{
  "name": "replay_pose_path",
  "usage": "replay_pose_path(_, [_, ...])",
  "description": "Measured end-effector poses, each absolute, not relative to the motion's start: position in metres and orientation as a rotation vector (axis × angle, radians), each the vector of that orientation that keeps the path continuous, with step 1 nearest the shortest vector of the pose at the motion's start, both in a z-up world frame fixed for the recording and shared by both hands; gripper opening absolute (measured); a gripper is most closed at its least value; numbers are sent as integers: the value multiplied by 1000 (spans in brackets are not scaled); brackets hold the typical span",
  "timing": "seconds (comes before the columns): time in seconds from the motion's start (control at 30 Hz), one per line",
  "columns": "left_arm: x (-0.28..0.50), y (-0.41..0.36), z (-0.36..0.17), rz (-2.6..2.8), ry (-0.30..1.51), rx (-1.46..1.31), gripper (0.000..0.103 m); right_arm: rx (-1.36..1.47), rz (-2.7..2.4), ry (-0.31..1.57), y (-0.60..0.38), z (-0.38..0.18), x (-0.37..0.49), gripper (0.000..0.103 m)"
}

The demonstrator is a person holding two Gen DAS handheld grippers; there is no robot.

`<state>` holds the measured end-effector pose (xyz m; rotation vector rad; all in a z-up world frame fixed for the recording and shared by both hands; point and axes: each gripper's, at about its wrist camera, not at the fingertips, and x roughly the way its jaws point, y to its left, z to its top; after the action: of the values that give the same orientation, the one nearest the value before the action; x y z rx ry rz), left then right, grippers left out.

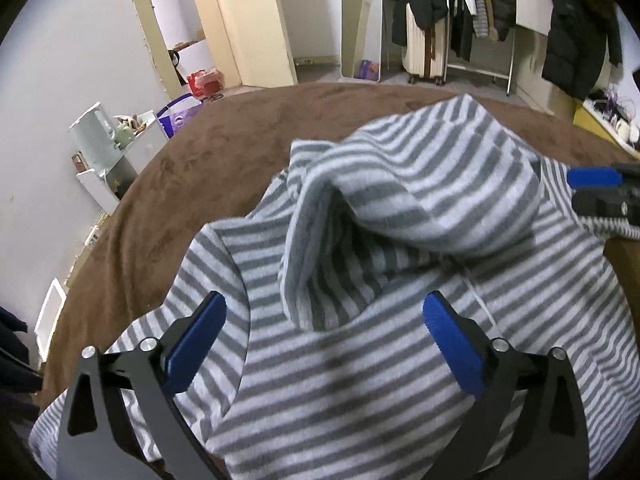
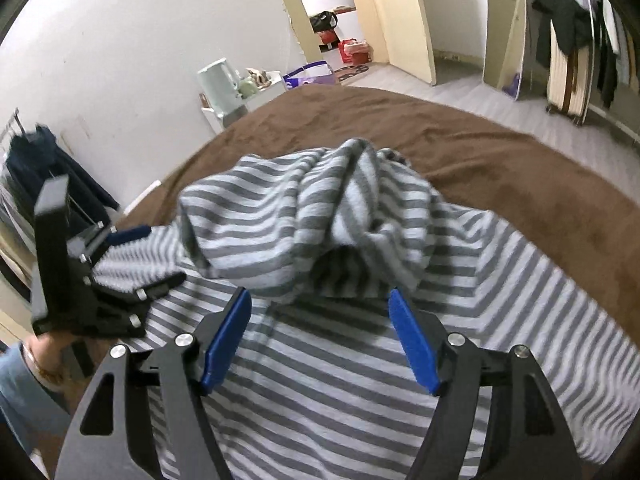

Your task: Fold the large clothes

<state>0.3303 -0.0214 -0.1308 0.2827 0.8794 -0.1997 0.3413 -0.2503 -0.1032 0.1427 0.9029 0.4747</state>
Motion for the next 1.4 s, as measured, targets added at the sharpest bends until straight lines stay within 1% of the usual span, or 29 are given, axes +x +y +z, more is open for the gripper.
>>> replay_pose_path(0.17, [317, -22, -138, -177, 891, 307, 97, 185, 488, 901, -229, -114, 357, 70])
replay_pose_path(0.23, [312, -20, -139, -175, 896, 308, 97, 184, 488, 894, -222, -119, 362, 58])
replay_pose_path(0.3, [309, -17, -141, -167, 901, 310, 97, 175, 487, 920, -212, -127, 371, 21])
replay_pose_path(0.33, [307, -16, -142, -163, 903, 309, 97, 180, 484, 930, -210, -130, 373, 16])
replay_pose_path(0.4, [305, -11, -141, -154, 908, 297, 97, 170, 479, 927, -205, -131, 372, 13])
replay_pose_path(0.6, [301, 3, -128, -113, 915, 286, 97, 91, 481, 868, -189, -99, 349, 12])
replay_pose_path(0.67, [300, 8, -121, -102, 906, 278, 97, 78, 496, 839, -187, -80, 332, 12])
replay_pose_path(0.8, [295, 14, -106, -75, 884, 265, 97, 50, 509, 826, -185, -60, 297, 12])
replay_pose_path(0.93, [287, 17, -100, -59, 881, 264, 97, 2, 492, 877, -181, -69, 262, 12])
replay_pose_path(1.07, [280, 17, -107, -58, 912, 267, 97, 30, 486, 976, -183, -110, 241, 13])
replay_pose_path(1.17, [278, 17, -118, -57, 933, 268, 97, 36, 482, 1038, -180, -142, 234, 18])
replay_pose_path(1.23, [277, 15, -126, -56, 948, 269, 97, 54, 474, 1057, -180, -156, 232, 24])
replay_pose_path(1.3, [278, 14, -131, -57, 956, 261, 97, 79, 469, 1056, -184, -156, 232, 46])
replay_pose_path(1.33, [279, 14, -132, -60, 957, 257, 97, 84, 465, 1044, -186, -153, 232, 49])
replay_pose_path(1.4, [284, 13, -132, -71, 952, 243, 97, 100, 460, 1000, -197, -139, 232, 50])
